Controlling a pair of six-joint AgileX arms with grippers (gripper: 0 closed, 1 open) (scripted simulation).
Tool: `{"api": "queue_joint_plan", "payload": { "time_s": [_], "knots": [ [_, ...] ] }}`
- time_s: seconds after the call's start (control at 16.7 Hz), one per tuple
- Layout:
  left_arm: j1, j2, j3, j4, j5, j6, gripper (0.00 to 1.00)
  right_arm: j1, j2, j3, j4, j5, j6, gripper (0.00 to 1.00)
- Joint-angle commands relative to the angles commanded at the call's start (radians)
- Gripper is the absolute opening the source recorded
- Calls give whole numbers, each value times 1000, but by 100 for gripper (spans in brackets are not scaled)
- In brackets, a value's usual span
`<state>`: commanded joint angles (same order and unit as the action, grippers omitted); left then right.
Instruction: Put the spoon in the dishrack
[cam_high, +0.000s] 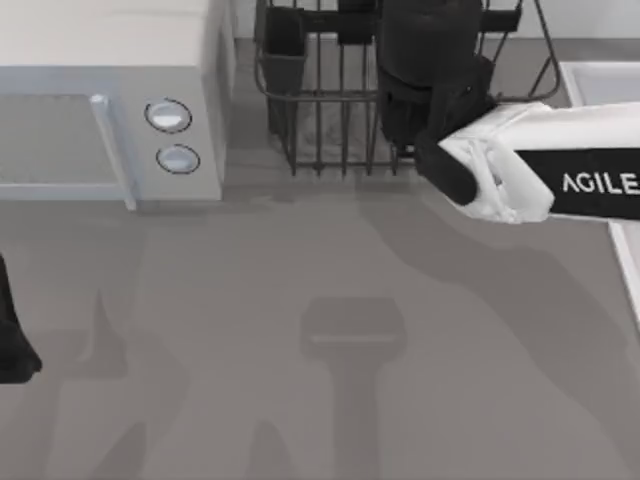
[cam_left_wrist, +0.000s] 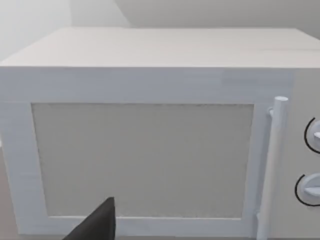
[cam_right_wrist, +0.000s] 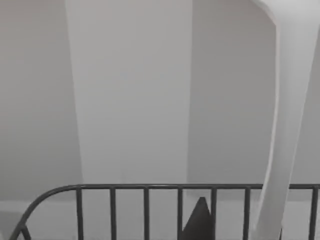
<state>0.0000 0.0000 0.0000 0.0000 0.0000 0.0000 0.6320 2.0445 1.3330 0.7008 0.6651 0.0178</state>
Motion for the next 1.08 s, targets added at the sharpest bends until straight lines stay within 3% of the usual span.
{"api": "queue_joint_plan", "payload": {
  "time_s": [0.24,1.02,1.08],
  "knots": [
    [0,0,0,0,0,0,100,0,0,0,0,0,0,0],
    [0,0,0,0,0,0,100,0,0,0,0,0,0,98],
    [0,0,0,0,0,0,100,0,0,0,0,0,0,100]
  ]
}}
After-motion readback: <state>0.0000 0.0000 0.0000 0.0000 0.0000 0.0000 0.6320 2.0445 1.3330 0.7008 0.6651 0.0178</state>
